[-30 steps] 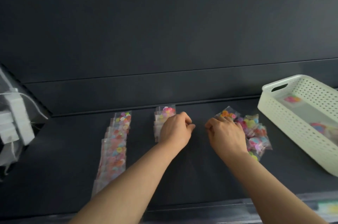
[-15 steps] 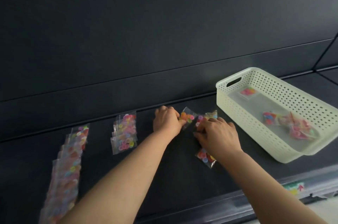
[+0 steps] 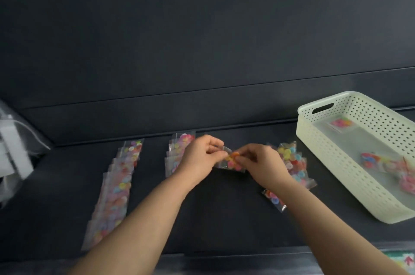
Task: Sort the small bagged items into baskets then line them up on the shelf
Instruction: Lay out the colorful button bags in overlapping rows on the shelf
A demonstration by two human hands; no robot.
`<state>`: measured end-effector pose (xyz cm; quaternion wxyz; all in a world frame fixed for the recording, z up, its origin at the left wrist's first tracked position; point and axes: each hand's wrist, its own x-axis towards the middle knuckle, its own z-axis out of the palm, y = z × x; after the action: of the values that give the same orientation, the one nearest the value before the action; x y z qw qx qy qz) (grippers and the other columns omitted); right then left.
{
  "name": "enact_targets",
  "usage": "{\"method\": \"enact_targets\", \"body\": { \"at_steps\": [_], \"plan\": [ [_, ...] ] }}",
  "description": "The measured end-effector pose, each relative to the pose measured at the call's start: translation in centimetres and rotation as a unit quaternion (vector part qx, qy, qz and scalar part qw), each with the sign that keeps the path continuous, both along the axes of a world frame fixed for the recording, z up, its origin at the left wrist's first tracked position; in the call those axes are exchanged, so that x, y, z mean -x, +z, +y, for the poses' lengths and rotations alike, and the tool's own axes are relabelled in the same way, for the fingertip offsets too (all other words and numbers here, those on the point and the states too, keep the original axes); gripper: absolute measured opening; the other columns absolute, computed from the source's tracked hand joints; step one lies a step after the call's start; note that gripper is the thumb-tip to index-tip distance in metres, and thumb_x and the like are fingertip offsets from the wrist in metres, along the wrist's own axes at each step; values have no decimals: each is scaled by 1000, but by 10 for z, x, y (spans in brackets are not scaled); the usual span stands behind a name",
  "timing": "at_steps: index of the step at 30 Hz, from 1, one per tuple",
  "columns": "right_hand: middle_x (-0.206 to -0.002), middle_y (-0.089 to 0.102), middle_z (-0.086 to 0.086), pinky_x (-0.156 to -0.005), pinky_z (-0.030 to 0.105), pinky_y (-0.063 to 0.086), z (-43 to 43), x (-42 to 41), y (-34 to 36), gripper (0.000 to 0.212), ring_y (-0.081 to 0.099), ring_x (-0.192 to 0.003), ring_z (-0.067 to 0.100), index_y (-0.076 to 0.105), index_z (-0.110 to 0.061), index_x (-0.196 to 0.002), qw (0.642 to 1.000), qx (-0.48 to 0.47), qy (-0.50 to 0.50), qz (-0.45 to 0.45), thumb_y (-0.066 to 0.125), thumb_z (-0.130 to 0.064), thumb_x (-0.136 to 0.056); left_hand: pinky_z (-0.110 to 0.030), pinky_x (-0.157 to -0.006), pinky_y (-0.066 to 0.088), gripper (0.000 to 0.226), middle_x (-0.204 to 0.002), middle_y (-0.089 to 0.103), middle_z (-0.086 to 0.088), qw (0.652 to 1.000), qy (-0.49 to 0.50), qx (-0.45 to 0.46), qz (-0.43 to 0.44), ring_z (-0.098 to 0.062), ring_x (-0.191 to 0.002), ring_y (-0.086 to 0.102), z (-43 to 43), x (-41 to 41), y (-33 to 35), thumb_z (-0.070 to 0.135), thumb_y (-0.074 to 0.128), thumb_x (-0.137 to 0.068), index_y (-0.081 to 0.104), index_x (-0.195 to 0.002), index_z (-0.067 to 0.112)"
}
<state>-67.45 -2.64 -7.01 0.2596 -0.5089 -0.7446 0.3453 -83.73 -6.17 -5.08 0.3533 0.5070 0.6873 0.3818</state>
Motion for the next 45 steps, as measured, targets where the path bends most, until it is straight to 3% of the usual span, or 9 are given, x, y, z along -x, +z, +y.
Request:
{"method": "enact_targets", "body": {
  "at_steps": [2, 5, 8, 12, 21, 28, 32, 38, 45],
  "plan": [
    [-75, 69, -8, -65, 19, 45, -2, 9, 1, 15, 63, -73, 7, 71, -22, -82, 998, 49, 4, 49, 61, -27, -92, -15, -58, 45, 9, -75, 65, 5, 998, 39, 5, -41, -7, -68, 57, -9, 9, 0, 9, 67, -89, 65, -85, 17],
    [-75, 70, -7, -66, 21, 45, -5, 24, 1, 19, 64, -75, 11, 71, -25, -80, 992, 85, -19, 86, 58, -27, -93, -21, -60, 45, 8, -76, 64, 5, 996, 72, 16, -59, -9, -71, 56, -20, 20, -2, 16, 65, -92, 67, -84, 17],
    [-79, 71, -5, -70, 20, 48, -12, 41, 0, 4, 65, -78, 10, 71, -26, -86, 987, 119, 10, 110, 67, -27, -87, -25, -65, 46, 7, -78, 65, 6, 993, 118, 1, -27, -7, -70, 56, -33, 35, -5, 19, 66, -91, 69, -84, 18],
    [-79, 69, -5, -67, 16, 48, -23, 59, -1, 28, 66, -80, 10, 65, -23, -104, 990, 128, 50, 38, 75, -17, -79, -30, -69, 52, 6, -79, 67, 5, 989, 141, 34, 36, -9, -72, 60, -54, 59, -12, 20, 69, -88, 68, -82, 19],
    [-74, 65, -10, -54, 14, 38, -35, 111, -2, 45, 56, -70, 1, 54, -20, -119, 998, 52, 11, -21, 72, -14, -78, -29, -70, 52, 18, -88, 66, 6, 968, 185, 44, 163, -13, -81, 64, -60, 94, -30, 29, 71, -87, 58, -95, 22],
    [-95, 60, -4, -65, 23, 39, -31, 127, -8, 45, 57, -83, 14, 51, -22, -119, 994, -13, -16, -109, 70, -16, -79, -29, -66, 48, 36, -87, 67, 6, 956, 141, 53, 253, -15, -82, 63, -49, 102, -36, 41, 70, -86, 52, -107, 19],
    [-104, 59, -7, -66, 26, 39, -33, 122, -5, 31, 59, -93, 17, 55, -26, -115, 983, -82, -10, -166, 61, -22, -85, -27, -59, 44, 41, -81, 62, 7, 954, 137, 26, 264, -13, -76, 61, -47, 101, -31, 46, 71, -83, 46, -105, 23],
    [-104, 62, -7, -77, 31, 37, -30, 84, -2, 20, 55, -103, 19, 63, -30, -109, 946, -181, -12, -270, 51, -27, -93, -34, -75, 54, 10, -93, 68, 10, 969, 59, 13, 239, -16, -89, 65, -26, 72, -18, 30, 68, -87, 62, -95, 26],
    [-96, 66, -4, -75, 34, 39, -23, 8, -2, 16, 59, -99, 24, 69, -29, -94, 931, -175, -97, -306, 56, -22, -88, -34, -84, 52, 11, -100, 69, 9, 968, -49, 49, 241, -15, -98, 63, 6, 8, -18, 36, 67, -88, 66, -96, 28]
  ]
}}
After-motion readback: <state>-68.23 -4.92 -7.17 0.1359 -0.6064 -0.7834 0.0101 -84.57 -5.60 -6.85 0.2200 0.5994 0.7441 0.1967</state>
